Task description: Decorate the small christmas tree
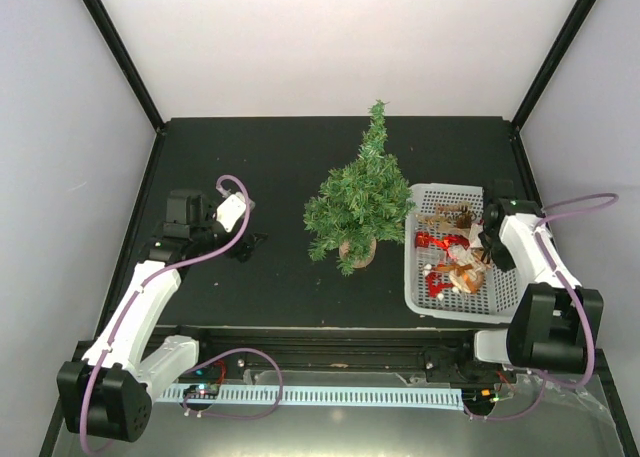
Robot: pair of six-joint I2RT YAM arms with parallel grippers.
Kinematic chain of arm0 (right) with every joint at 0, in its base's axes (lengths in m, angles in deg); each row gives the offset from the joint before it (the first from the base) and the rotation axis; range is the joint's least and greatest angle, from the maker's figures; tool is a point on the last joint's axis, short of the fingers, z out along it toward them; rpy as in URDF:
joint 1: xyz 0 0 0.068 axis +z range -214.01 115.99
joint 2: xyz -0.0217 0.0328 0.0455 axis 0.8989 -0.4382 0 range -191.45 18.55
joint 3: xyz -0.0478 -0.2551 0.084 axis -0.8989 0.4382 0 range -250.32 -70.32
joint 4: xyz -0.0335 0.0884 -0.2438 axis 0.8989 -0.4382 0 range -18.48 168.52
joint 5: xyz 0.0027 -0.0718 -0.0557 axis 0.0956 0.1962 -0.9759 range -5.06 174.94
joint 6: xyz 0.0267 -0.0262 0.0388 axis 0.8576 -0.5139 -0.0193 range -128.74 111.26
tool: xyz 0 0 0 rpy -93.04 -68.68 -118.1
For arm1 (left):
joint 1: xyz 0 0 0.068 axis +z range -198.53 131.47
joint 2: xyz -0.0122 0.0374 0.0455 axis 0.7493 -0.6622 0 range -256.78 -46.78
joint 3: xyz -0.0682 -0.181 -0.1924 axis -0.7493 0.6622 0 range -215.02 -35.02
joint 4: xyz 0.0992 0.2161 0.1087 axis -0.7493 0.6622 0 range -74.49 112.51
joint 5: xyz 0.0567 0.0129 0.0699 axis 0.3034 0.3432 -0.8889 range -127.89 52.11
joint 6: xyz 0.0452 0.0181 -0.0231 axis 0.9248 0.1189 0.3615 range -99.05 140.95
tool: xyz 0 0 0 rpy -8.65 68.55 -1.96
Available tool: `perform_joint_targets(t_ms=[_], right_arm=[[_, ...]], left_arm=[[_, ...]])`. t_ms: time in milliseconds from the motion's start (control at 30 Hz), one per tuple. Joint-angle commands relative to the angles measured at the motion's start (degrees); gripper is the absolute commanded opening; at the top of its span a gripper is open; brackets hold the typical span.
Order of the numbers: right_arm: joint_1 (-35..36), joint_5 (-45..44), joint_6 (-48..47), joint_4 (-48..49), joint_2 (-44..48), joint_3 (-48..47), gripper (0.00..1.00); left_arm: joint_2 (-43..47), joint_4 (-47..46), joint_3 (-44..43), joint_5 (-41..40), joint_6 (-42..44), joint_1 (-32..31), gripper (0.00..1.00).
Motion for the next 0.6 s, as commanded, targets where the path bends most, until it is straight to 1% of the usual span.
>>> perform_joint_targets(t_ms=[0,100,200,333,400,567], right_arm=[[-0.3,0.2,-6.4,4.1,2.1,-0.4,0.2],[-0.2,3.0,-11.9,6.7,4.8,2.0,0.23],[-0.2,9.3,-17.0,9.5,6.6,4.6,0.28],[-0.2,16.9,-20.2,13.6,10.4,8.3,0.38],[-0.2,18.5,-20.8,13.9,11.2,8.6,0.4],[-0.1,19.5,-22.3,12.8,10.3,7.7,0.41]], left_arm=[[-0.6,0.1,-1.3,-0.2,0.0,0.3,0.99],[-1.5,-0.2,-1.5,-0.2,0.0,0.3,0.99],[-2.6,-0.4,-1.9,-0.4,0.1,0.3,0.99],[-3.2,-0.2,-2.2,-0.7,0.2,0.2,0.99],[-3.5,-0.3,-2.1,-0.7,0.3,0.2,0.99],[-6.3,0.3,-3.1,-1.7,0.3,0.1,0.99]])
